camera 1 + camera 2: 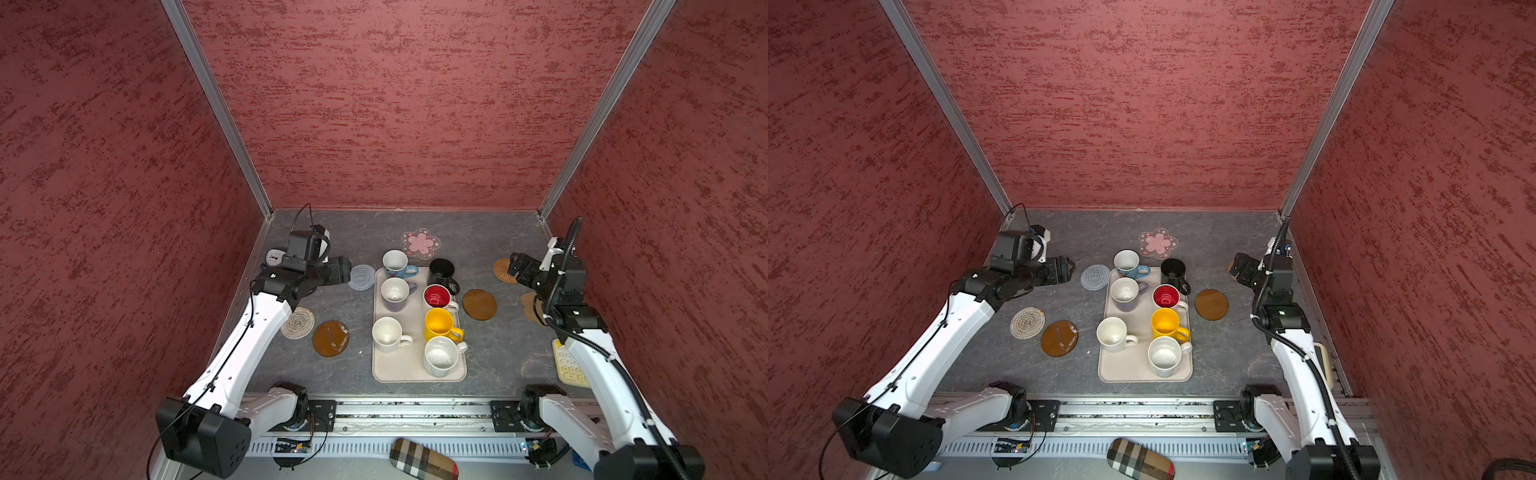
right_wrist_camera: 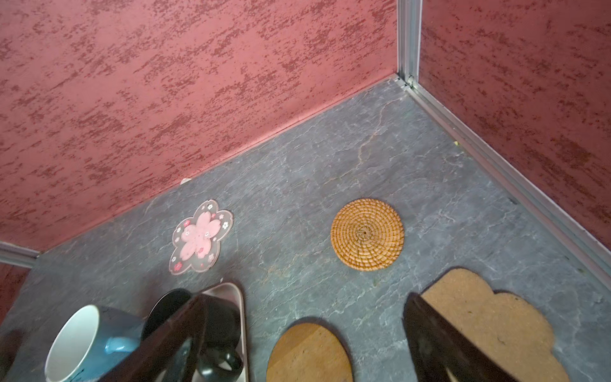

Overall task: Place cups on coasters
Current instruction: Move the coaster to the top-center of the table.

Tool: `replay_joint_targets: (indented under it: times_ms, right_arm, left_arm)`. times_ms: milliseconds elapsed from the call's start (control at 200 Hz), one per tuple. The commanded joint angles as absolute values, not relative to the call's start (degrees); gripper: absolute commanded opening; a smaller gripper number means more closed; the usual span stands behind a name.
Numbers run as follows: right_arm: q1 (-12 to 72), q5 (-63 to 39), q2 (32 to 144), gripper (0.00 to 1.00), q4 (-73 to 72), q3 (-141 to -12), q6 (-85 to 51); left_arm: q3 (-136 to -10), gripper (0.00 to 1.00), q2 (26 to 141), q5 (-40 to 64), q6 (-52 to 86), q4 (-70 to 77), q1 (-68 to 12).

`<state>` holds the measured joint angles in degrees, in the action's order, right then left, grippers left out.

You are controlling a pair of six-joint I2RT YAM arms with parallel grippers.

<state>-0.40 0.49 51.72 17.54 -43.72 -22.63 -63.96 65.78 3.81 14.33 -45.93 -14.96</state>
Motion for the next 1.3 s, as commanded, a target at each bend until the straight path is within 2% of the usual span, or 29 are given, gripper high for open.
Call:
replay_joint_targets:
  times_ms: [0, 65, 135, 326, 391, 521, 601, 726, 807, 1097, 1298]
  right_arm:
    - [0.0, -4.5, 48.9, 0.93, 26.0, -44.9, -22.7]
    - [0.1, -5.9, 48.1, 0.94, 26.5, -44.0, -22.7]
    - [0.2, -6.7, 48.0, 0.94, 25.7, -42.8, -23.2]
    - [0.5, -3.7, 51.8, 0.91, 20.8, -41.2, -24.4]
    - [0.6, -2.8, 53.1, 0.91, 18.6, -40.2, -24.9]
    - [0.7, -0.3, 54.0, 0.91, 16.5, -37.8, -25.1]
    - [0.7, -0.4, 53.9, 0.91, 14.8, -37.2, -25.6]
    - [0.8, 0.3, 54.5, 0.94, 12.0, -37.2, -26.0]
    - [0.8, -0.4, 55.0, 0.99, 11.2, -37.0, -26.3]
    - [0.7, -2.9, 53.4, 0.99, 8.5, -34.1, -26.4]
    - [0.7, -4.0, 53.3, 0.99, 7.5, -33.5, -26.7]
  left_arm:
    - [-63.1, 0.83, 67.5, 4.1, 16.8, -51.6, -15.8]
    - [-61.5, 0.87, 68.3, 4.3, 16.9, -50.3, -15.8]
    - [-60.5, 1.0, 69.8, 5.3, 16.3, -48.8, -15.8]
    - [-61.9, 1.0, 77.8, 4.4, 13.6, -45.1, -16.0]
    - [-64.2, 0.95, 82.0, 2.9, 12.5, -44.7, -16.3]
    - [-69.7, 0.77, 90.7, 2.2, 11.4, -44.4, -16.2]
    - [-73.0, 0.71, 95.2, 2.9, 11.7, -44.1, -16.2]
    - [-77.4, 0.69, 101.2, 2.2, 12.0, -43.9, -16.5]
    - [-79.6, 0.67, 104.3, 2.5, 11.7, -44.2, -16.6]
    - [-84.0, 0.69, 112.2, 2.2, 11.9, -43.5, -17.1]
    - [-88.0, 0.64, 117.1, 0.3, 12.0, -44.5, -17.6]
